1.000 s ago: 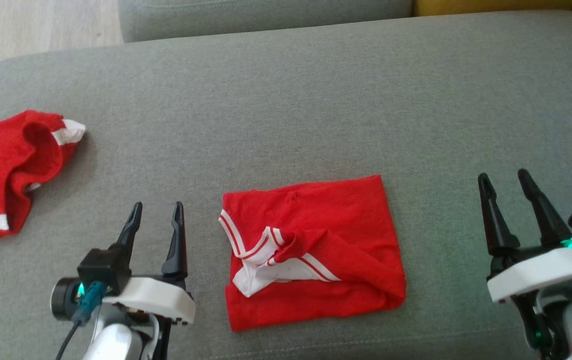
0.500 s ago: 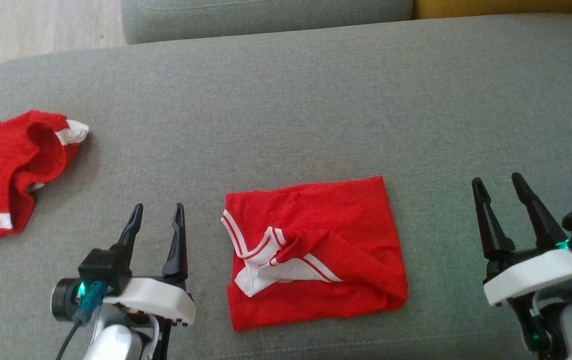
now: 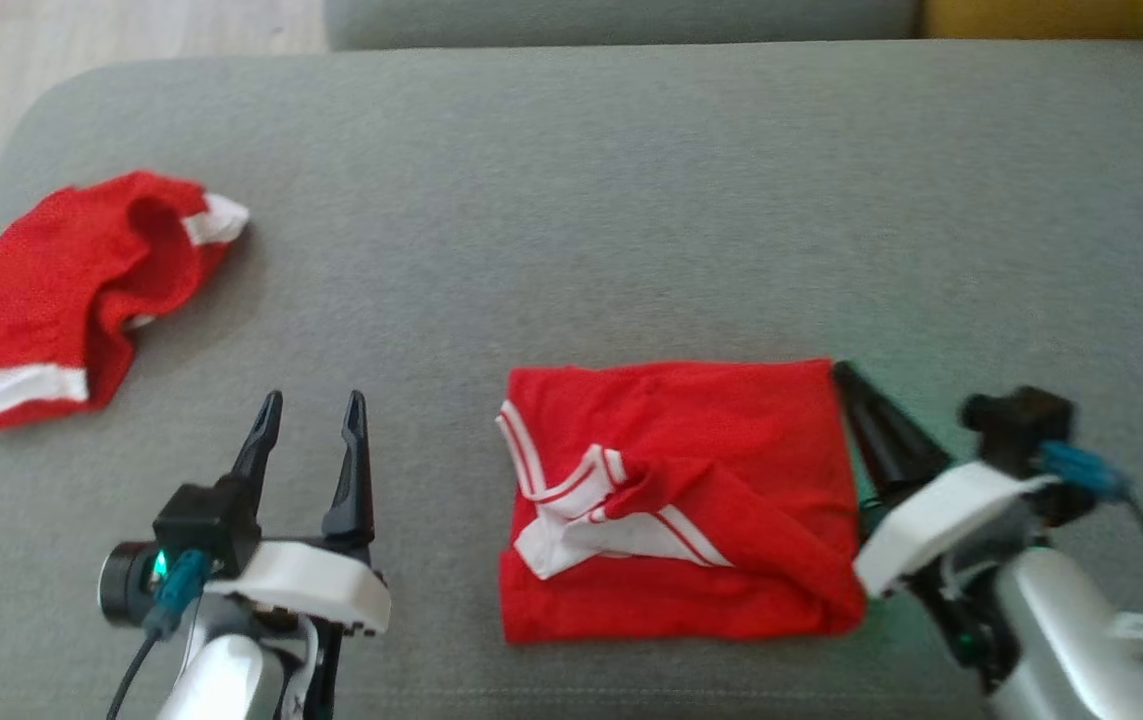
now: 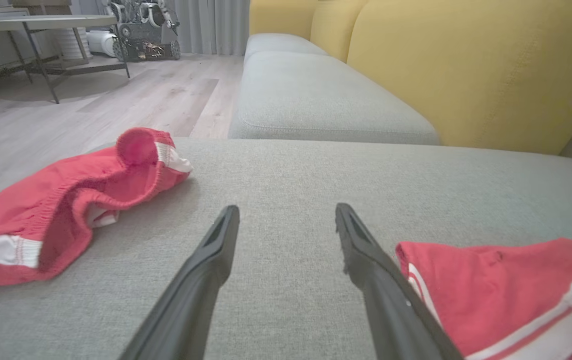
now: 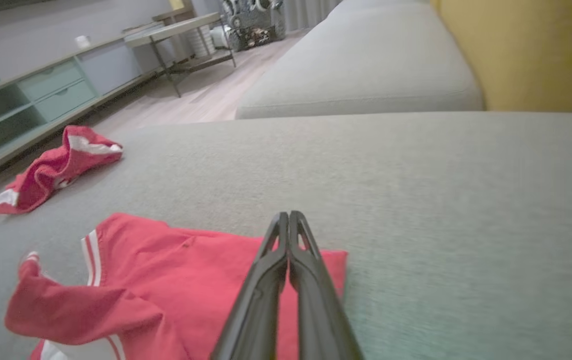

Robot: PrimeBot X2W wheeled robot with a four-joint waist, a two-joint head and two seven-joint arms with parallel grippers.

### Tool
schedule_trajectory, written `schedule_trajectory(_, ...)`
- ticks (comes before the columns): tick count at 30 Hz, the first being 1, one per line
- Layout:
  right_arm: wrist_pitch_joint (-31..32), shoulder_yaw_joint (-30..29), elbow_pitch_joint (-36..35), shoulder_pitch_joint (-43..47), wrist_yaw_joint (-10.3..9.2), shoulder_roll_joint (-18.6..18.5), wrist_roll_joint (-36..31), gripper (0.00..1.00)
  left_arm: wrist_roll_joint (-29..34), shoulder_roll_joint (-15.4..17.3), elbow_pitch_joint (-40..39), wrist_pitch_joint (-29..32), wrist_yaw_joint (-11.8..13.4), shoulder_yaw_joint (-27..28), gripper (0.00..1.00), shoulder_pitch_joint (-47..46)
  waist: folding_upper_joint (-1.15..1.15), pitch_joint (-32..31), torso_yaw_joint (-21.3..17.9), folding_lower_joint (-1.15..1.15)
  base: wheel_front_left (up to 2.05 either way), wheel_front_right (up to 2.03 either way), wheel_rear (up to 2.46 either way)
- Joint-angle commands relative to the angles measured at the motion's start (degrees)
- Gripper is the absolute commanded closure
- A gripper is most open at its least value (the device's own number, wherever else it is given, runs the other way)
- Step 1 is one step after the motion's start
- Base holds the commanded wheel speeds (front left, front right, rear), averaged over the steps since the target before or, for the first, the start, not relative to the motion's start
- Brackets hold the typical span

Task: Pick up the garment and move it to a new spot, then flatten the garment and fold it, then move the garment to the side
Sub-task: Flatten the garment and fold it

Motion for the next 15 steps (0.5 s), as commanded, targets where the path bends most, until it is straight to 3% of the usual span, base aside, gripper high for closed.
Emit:
schedule_trajectory(1,-1.0,3.7,1.5,-2.9,-0.04,-0.8,1.5,1.00,-0.2,0.3,-1.6,-0.6,0.2,1.7,0.00,-3.3,0.00,0.8,2.3,0.00,0.00,0.00,0.00)
schedule_trajectory(8,-0.6,13.8,10.4,-6.3,-0.04,-2.4,7.5,1.00,-0.5,-1.2,-0.6,-1.3,-0.3,1.4,0.00,-4.0,0.00,1.3,6.3,0.00,0.00,0.00,0.00)
schedule_trajectory(15,-0.4,21.8,11.0,-6.5,-0.04,-4.7,14.1,1.00,-0.4,-1.8,0.1,-1.6,-0.5,1.5,0.00,-3.4,0.00,0.8,7.3,0.00,0.00,0.00,0.00)
